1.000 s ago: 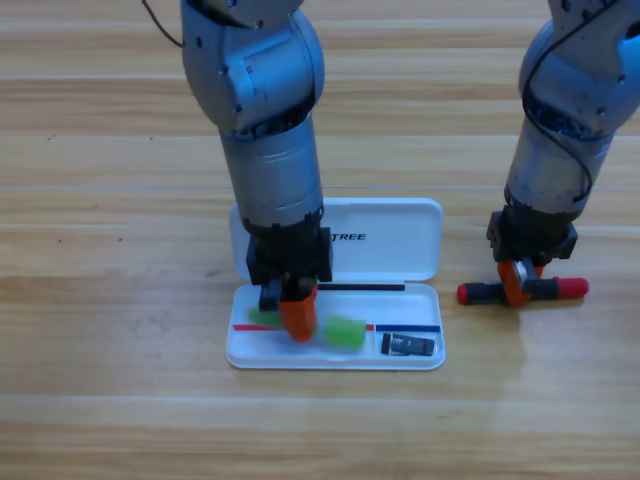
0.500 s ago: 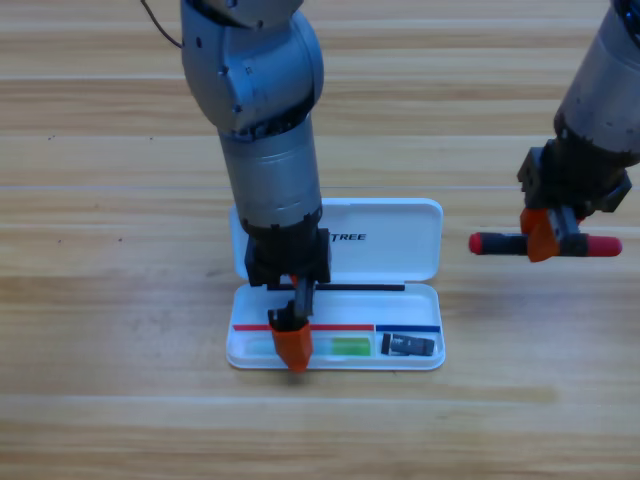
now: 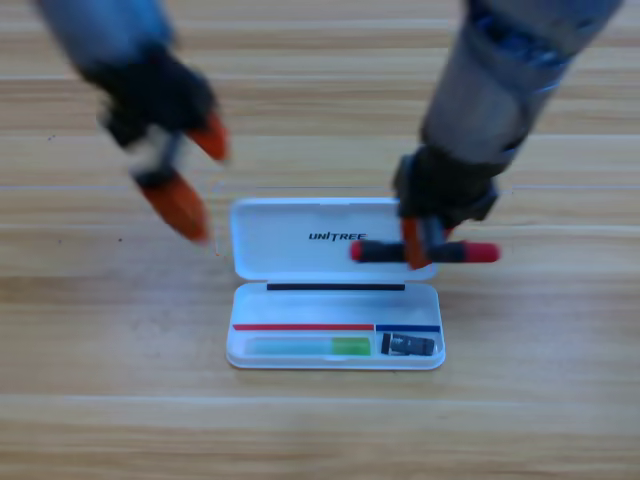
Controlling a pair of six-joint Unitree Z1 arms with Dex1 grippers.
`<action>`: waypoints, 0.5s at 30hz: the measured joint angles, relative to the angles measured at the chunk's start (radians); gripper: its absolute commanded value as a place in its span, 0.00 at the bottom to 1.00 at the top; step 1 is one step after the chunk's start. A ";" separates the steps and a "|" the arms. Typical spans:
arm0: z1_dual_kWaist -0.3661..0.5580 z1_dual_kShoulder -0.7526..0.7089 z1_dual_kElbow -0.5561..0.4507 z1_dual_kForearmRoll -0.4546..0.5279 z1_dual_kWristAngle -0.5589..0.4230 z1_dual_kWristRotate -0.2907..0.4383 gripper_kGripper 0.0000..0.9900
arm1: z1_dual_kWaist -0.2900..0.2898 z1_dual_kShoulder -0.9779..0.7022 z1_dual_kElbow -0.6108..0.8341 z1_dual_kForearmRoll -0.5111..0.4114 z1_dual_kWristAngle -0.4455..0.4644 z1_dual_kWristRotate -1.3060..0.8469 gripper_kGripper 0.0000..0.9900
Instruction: Clean up eraser and pencils
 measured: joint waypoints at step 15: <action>0.512 -0.092 0.211 -0.001 -0.170 0.299 1.00 | 0.076 0.227 -0.207 0.015 -0.001 0.049 0.00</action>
